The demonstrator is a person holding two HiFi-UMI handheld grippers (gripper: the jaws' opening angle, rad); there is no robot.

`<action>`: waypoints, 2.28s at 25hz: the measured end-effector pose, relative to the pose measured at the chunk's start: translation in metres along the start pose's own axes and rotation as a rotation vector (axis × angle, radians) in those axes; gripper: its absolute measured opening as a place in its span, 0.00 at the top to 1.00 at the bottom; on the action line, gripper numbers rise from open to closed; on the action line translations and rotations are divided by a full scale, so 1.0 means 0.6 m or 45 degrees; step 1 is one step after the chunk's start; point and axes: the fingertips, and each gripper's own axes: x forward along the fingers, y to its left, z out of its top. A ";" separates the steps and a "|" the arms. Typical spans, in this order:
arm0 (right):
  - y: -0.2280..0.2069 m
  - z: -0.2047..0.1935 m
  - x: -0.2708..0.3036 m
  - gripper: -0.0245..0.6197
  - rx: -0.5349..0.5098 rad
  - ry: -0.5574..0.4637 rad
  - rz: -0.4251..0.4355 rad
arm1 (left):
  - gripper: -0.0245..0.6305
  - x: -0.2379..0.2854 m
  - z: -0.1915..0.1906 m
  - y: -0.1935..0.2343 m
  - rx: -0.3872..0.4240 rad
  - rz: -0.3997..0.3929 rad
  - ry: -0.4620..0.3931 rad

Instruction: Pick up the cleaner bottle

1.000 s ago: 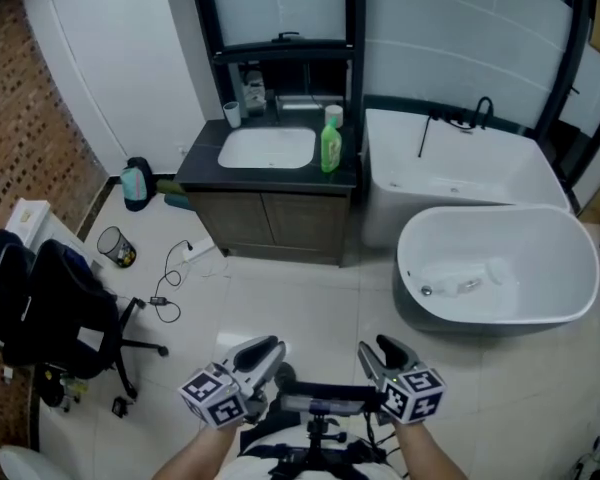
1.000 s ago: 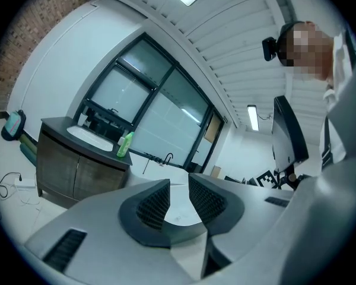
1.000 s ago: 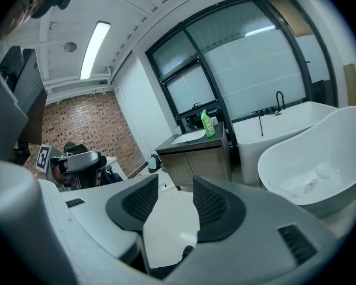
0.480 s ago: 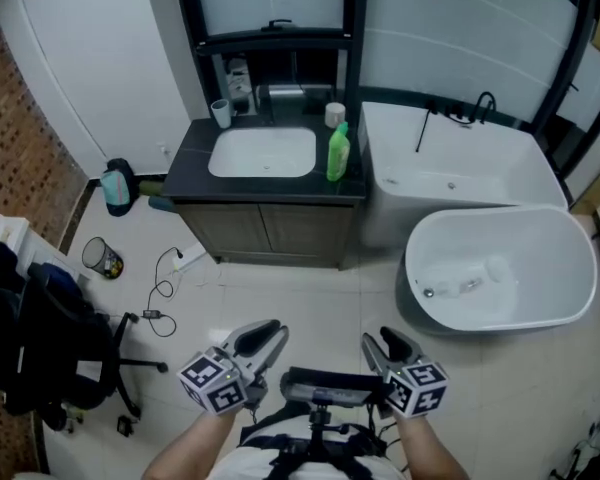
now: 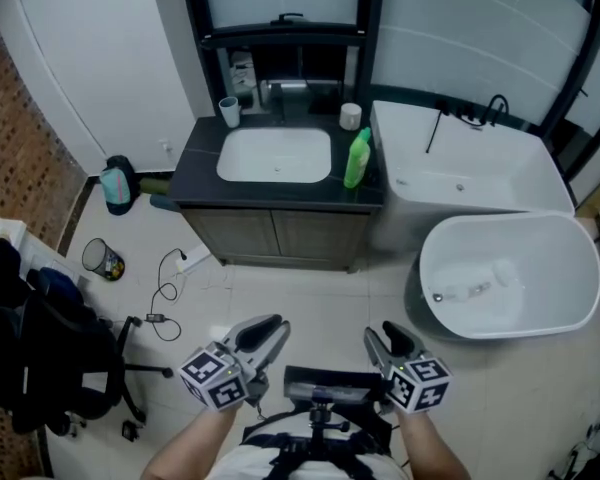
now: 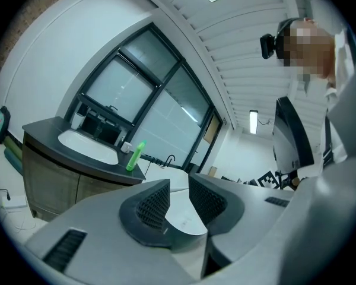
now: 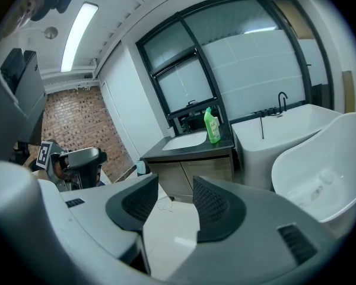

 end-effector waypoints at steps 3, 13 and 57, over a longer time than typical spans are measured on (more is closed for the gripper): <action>-0.001 0.009 0.016 0.68 0.003 0.000 0.002 | 0.82 0.007 0.003 0.015 -0.013 -0.004 -0.002; -0.057 0.064 0.096 0.68 0.001 0.021 0.075 | 0.82 0.078 0.021 0.057 -0.028 0.068 0.004; -0.224 0.300 0.318 0.68 0.011 -0.007 0.027 | 0.82 0.386 0.166 0.272 -0.018 0.024 0.071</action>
